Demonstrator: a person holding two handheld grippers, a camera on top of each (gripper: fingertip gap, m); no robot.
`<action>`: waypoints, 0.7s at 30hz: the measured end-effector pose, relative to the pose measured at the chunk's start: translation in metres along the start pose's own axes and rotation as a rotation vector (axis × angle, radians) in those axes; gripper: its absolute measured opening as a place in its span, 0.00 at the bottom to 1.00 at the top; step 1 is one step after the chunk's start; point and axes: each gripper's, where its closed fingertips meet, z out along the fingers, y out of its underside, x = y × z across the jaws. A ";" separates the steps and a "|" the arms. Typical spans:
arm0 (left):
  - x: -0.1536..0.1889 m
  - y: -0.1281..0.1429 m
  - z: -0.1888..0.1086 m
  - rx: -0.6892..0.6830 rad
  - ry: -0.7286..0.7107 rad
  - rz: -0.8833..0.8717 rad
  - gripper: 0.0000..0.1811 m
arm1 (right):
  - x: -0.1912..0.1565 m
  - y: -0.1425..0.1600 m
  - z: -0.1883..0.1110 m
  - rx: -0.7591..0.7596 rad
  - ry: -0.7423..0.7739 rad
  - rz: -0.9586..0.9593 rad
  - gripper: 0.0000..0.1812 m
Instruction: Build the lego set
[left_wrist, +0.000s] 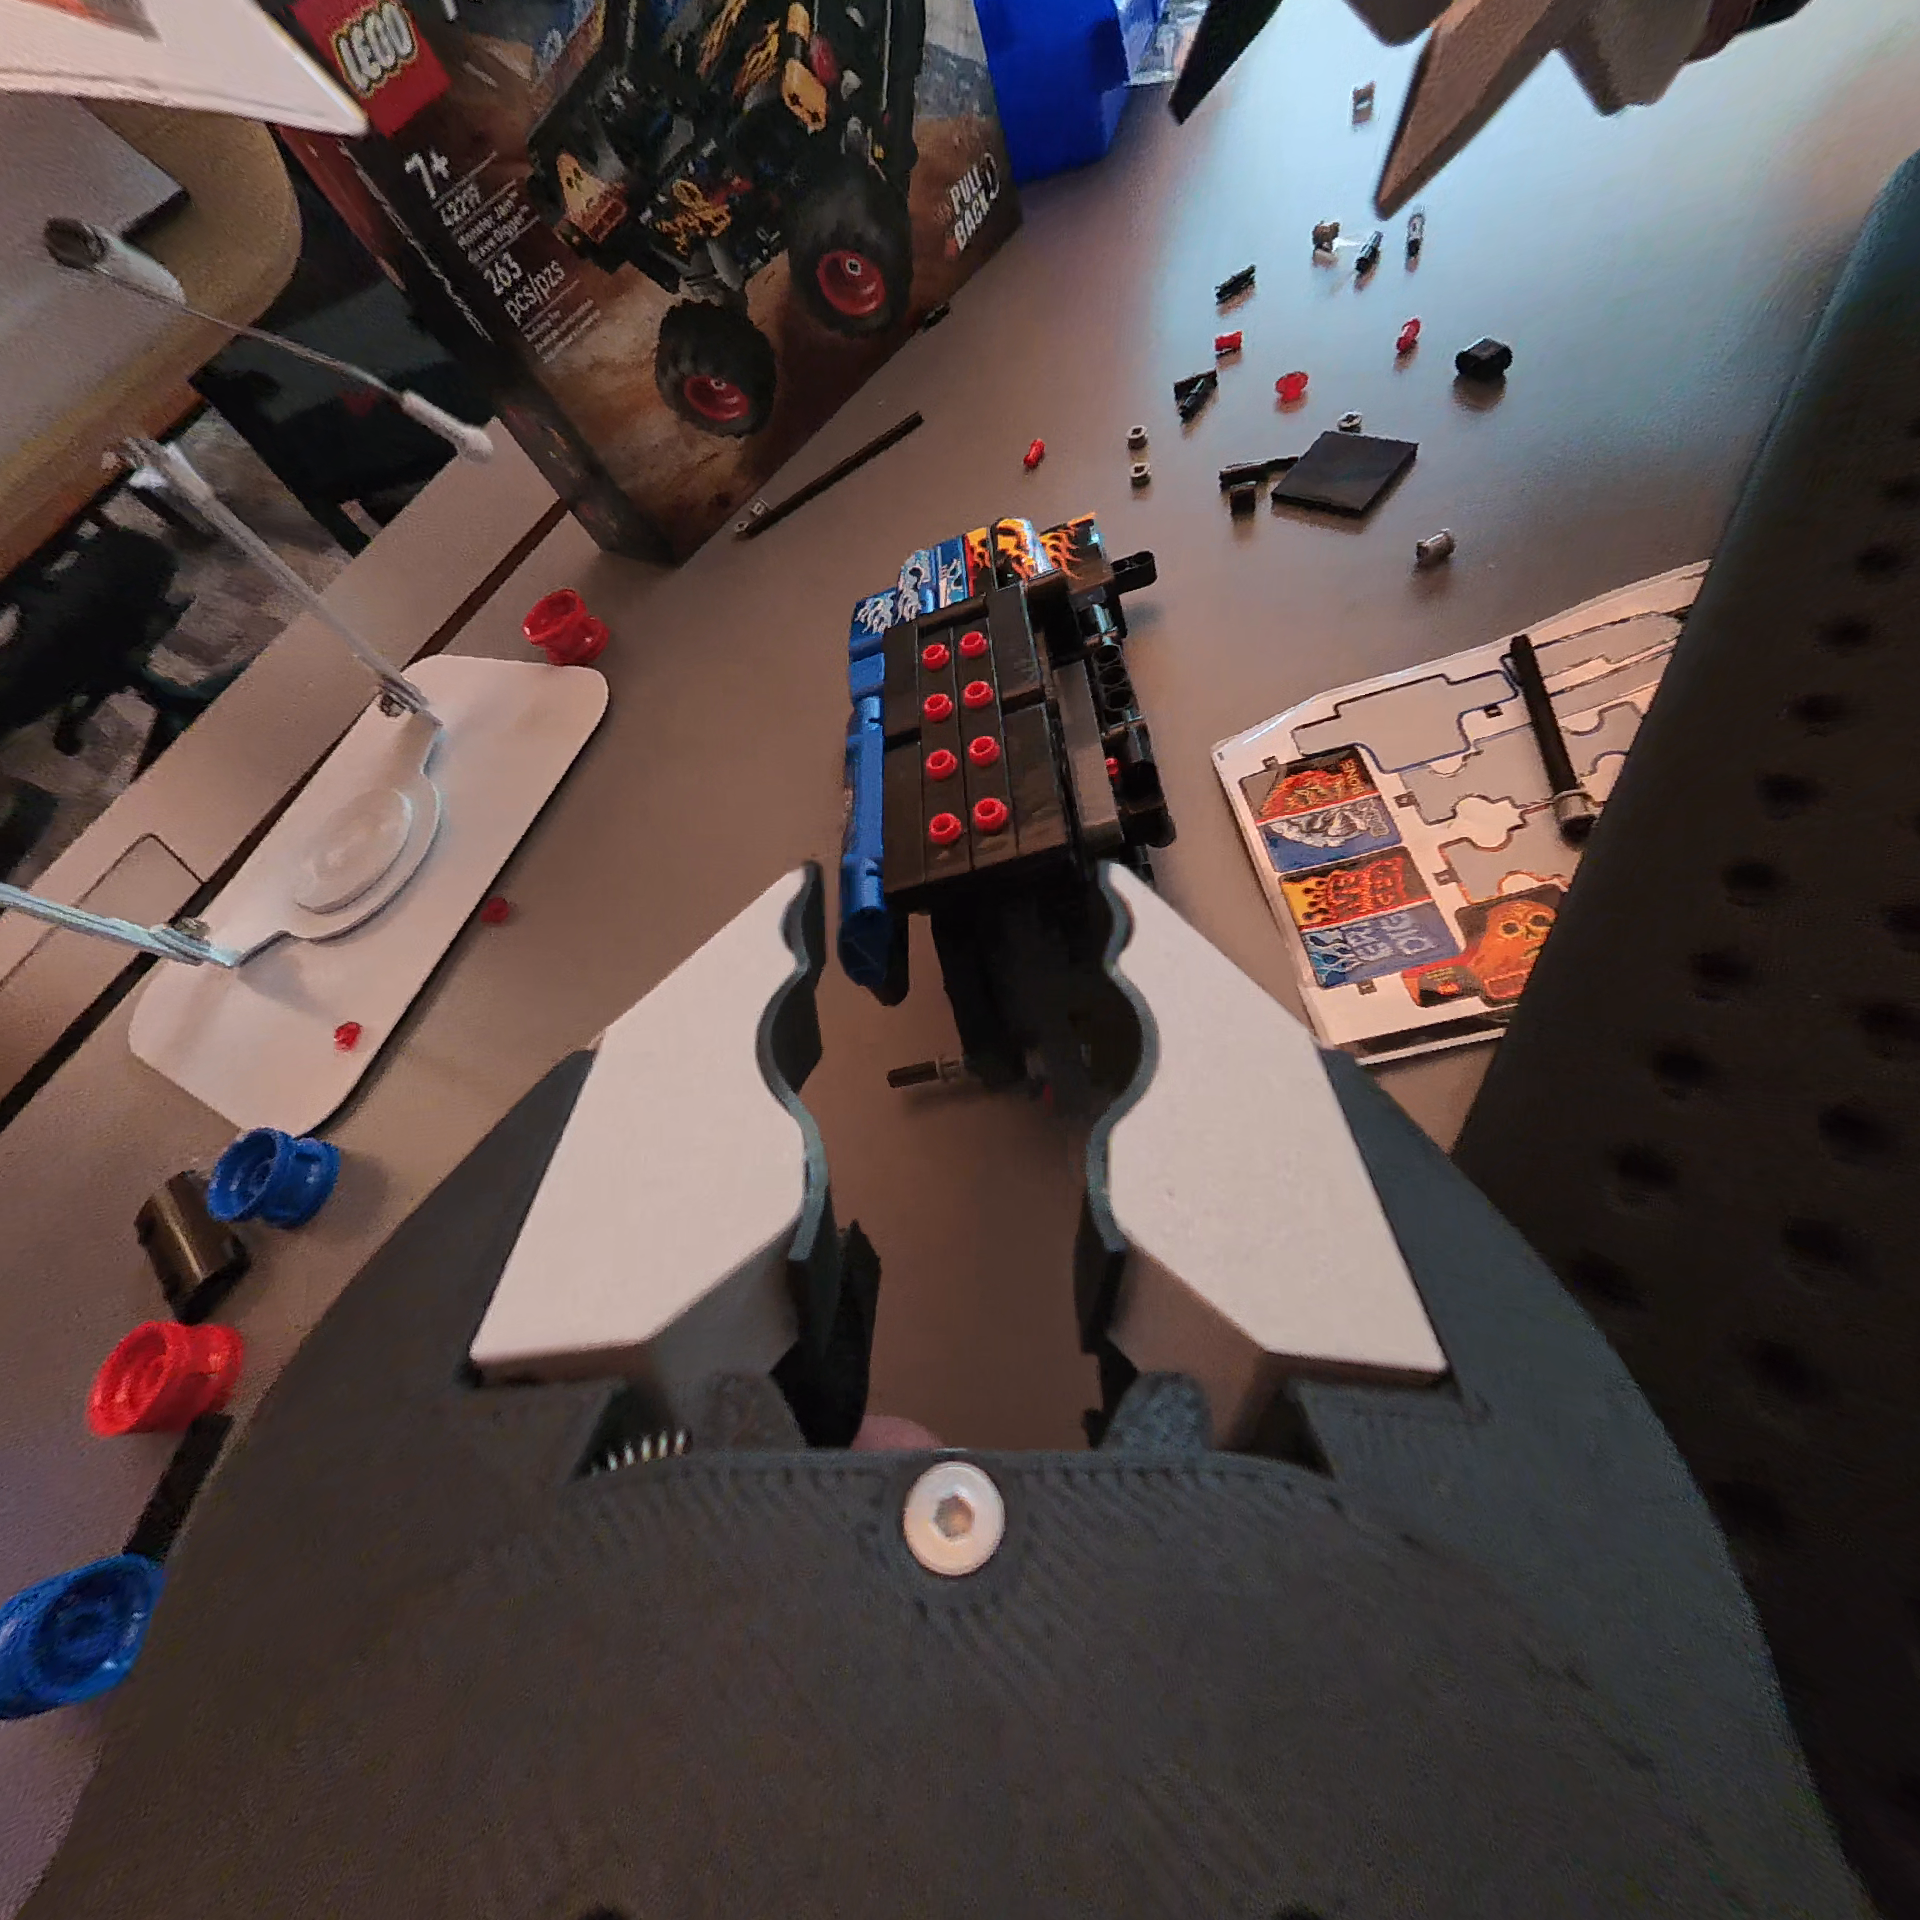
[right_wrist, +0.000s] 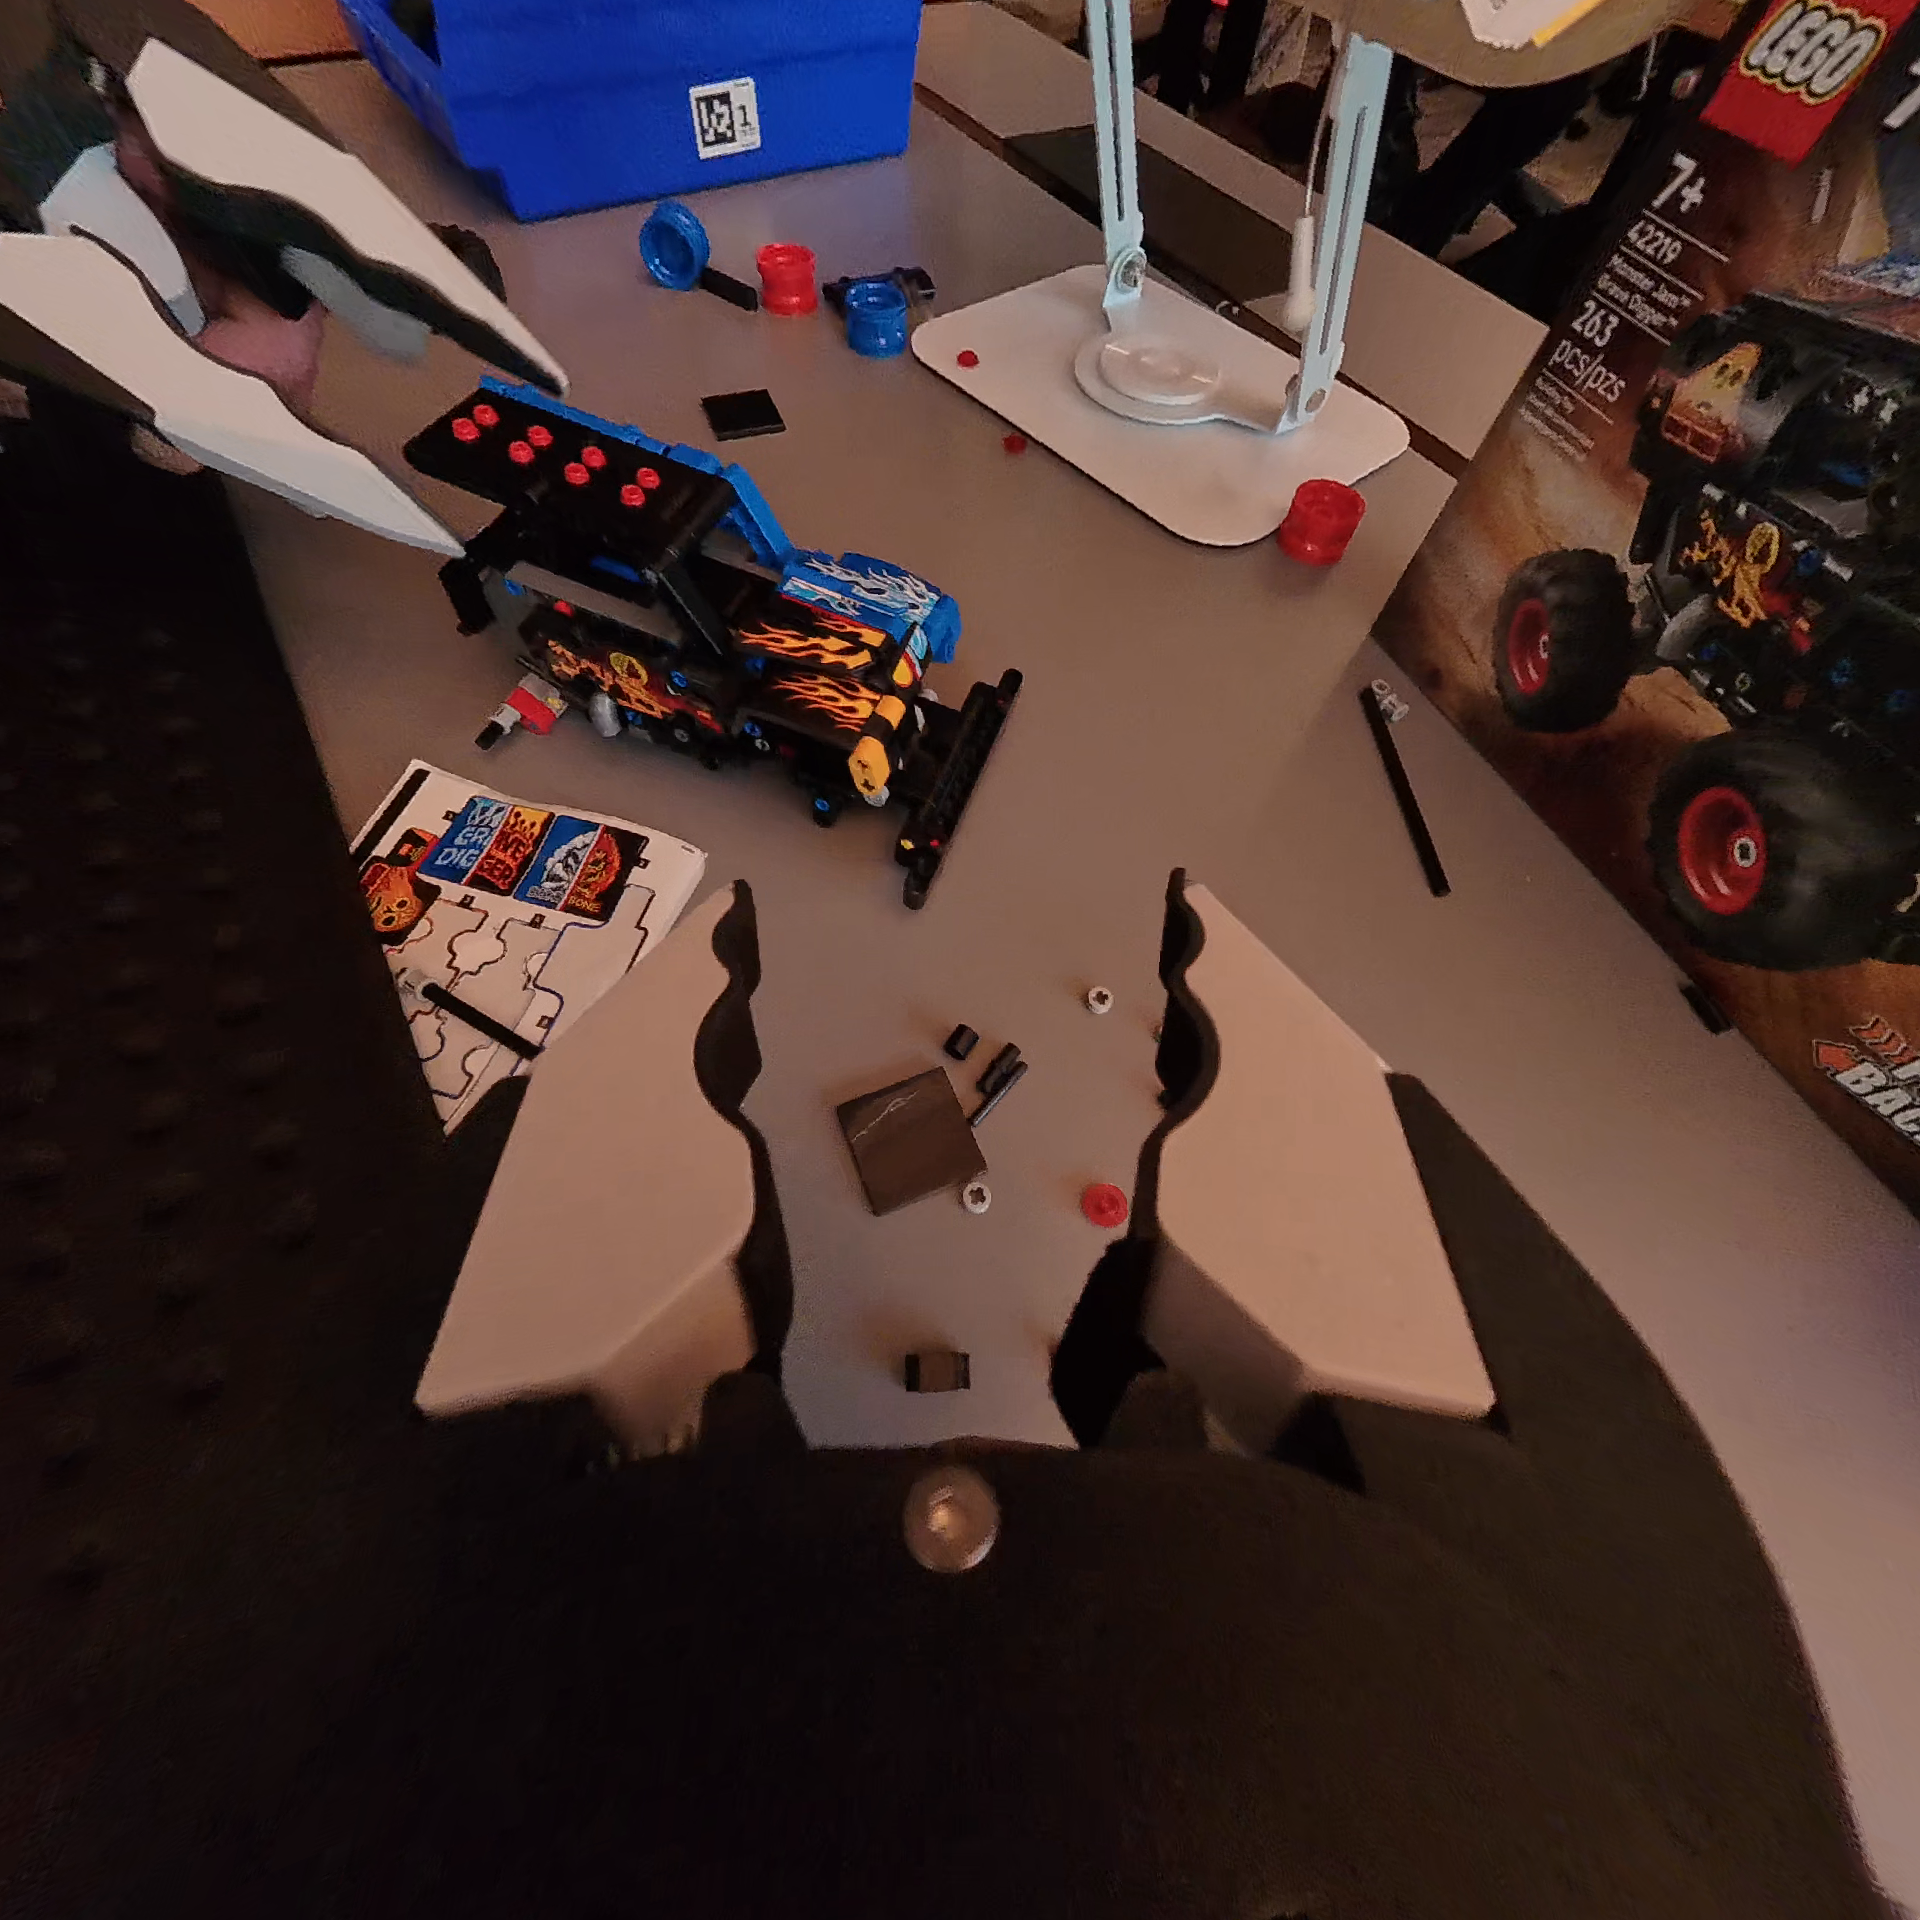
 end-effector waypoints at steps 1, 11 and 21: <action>0.000 0.003 0.000 -0.010 0.008 -0.019 0.34 | -0.002 0.000 0.000 -0.006 0.003 -0.007 0.43; -0.004 0.003 0.010 -0.024 0.034 -0.089 0.28 | -0.025 0.010 -0.005 -0.051 -0.001 -0.030 0.39; 0.010 -0.011 0.007 -0.029 -0.172 0.169 0.27 | -0.044 0.002 -0.005 0.013 -0.034 -0.038 0.36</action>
